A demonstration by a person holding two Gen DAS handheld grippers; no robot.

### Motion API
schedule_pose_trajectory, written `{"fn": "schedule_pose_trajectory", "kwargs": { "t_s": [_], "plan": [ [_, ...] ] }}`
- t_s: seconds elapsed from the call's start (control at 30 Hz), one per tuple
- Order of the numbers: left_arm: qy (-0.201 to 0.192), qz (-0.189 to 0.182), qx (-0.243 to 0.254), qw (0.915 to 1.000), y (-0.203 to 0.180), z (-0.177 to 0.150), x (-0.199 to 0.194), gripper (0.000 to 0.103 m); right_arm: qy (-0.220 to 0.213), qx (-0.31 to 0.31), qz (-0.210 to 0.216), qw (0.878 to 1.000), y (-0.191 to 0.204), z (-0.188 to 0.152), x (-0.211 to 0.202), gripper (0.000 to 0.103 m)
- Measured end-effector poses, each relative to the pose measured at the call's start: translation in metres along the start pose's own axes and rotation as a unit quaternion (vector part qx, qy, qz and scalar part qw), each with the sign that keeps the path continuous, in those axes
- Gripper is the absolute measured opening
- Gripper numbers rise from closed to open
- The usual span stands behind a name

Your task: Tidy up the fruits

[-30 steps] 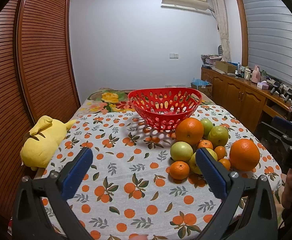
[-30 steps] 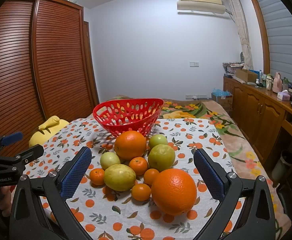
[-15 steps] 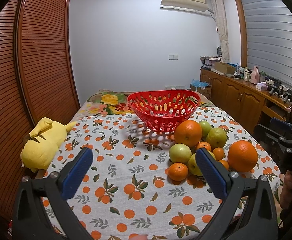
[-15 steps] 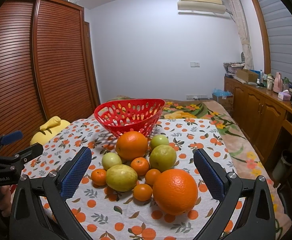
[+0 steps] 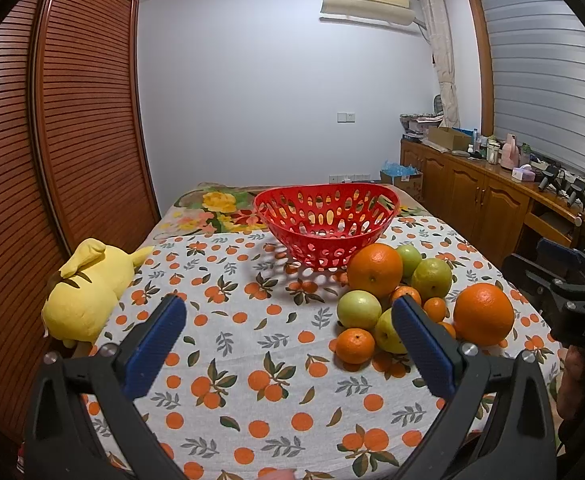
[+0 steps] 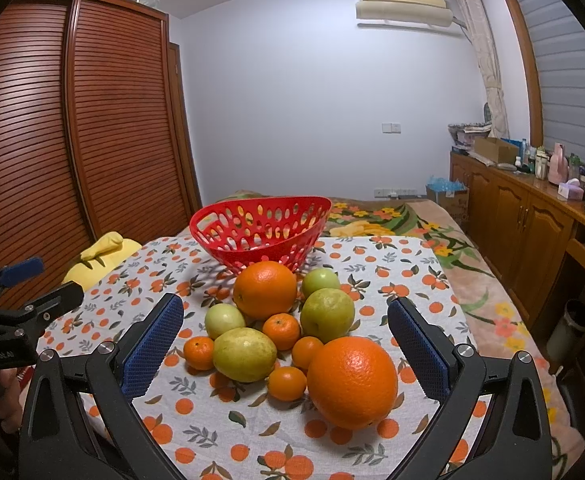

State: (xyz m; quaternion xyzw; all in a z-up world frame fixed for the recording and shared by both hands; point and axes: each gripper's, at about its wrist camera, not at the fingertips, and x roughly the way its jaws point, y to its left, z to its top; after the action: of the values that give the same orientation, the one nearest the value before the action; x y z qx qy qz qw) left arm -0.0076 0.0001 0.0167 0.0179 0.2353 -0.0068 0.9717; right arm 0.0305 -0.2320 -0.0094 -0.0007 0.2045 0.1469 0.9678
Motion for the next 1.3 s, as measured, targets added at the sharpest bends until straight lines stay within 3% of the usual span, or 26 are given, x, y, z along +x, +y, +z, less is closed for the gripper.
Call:
{"fn": "schedule_pose_trajectory", "kwargs": {
  "t_s": [1.3],
  "plan": [
    [0.007, -0.010, -0.001, 0.9999, -0.0031, -0.0015, 0.0037, 0.103, 0.001, 0.000, -0.001, 1.000, 0.0068, -0.0035, -0.0039, 0.103]
  ]
}}
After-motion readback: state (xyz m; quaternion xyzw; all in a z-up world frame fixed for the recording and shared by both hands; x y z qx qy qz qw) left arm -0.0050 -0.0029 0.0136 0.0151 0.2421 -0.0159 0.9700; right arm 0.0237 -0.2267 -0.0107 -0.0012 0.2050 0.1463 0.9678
